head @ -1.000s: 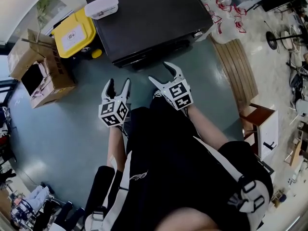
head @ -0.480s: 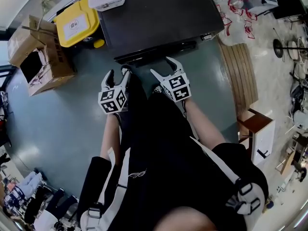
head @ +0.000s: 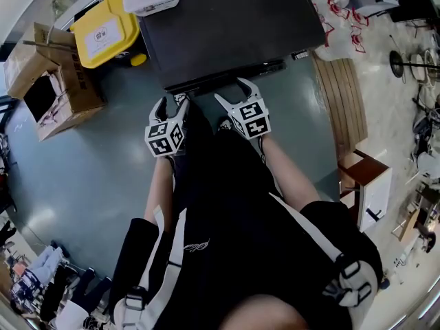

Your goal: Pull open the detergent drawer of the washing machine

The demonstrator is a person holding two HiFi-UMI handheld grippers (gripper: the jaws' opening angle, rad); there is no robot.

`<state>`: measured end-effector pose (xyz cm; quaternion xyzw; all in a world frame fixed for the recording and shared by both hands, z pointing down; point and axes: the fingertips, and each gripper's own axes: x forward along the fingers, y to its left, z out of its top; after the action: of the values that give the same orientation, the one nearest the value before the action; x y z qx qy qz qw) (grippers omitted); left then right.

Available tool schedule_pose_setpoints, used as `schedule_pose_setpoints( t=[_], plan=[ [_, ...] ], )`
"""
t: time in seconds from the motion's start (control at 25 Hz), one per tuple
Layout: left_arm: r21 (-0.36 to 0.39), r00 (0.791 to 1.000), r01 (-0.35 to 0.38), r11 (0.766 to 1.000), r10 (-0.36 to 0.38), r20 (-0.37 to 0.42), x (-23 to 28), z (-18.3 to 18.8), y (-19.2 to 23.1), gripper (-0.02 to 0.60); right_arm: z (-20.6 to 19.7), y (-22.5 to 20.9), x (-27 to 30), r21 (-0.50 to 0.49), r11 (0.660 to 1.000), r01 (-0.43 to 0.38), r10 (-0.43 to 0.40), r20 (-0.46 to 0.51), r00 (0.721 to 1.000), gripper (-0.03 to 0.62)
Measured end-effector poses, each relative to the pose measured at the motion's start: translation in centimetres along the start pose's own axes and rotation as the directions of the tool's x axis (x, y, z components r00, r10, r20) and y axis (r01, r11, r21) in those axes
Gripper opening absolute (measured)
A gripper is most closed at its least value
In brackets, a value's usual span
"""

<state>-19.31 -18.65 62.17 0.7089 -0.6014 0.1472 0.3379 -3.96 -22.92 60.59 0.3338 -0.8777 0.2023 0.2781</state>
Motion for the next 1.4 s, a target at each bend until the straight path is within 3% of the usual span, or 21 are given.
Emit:
schedule_pose_setpoints(
  t=[0.4, 0.72, 1.4],
  plan=[
    [0.016, 1.000, -0.025, 1.000, 0.025, -0.001, 1.8, 0.6, 0.5, 0.330, 0.2, -0.2, 2.3, 0.019, 1.000, -0.003, 0.004, -0.021, 1.000, 0.321],
    [0.022, 1.000, 0.016, 1.000, -0.017, 0.007, 2.4, 1.3, 0.3, 0.330, 0.5, -0.7, 3.0, 0.036, 0.998, 0.057, -0.057, -0.013, 0.998, 0.270],
    [0.004, 0.998, -0.034, 0.999, 0.034, 0.046, 2.4, 1.2, -0.7, 0.327, 0.6, -1.2, 2.9, 0.056, 0.994, 0.098, -0.099, 0.016, 0.995, 0.239]
  ],
)
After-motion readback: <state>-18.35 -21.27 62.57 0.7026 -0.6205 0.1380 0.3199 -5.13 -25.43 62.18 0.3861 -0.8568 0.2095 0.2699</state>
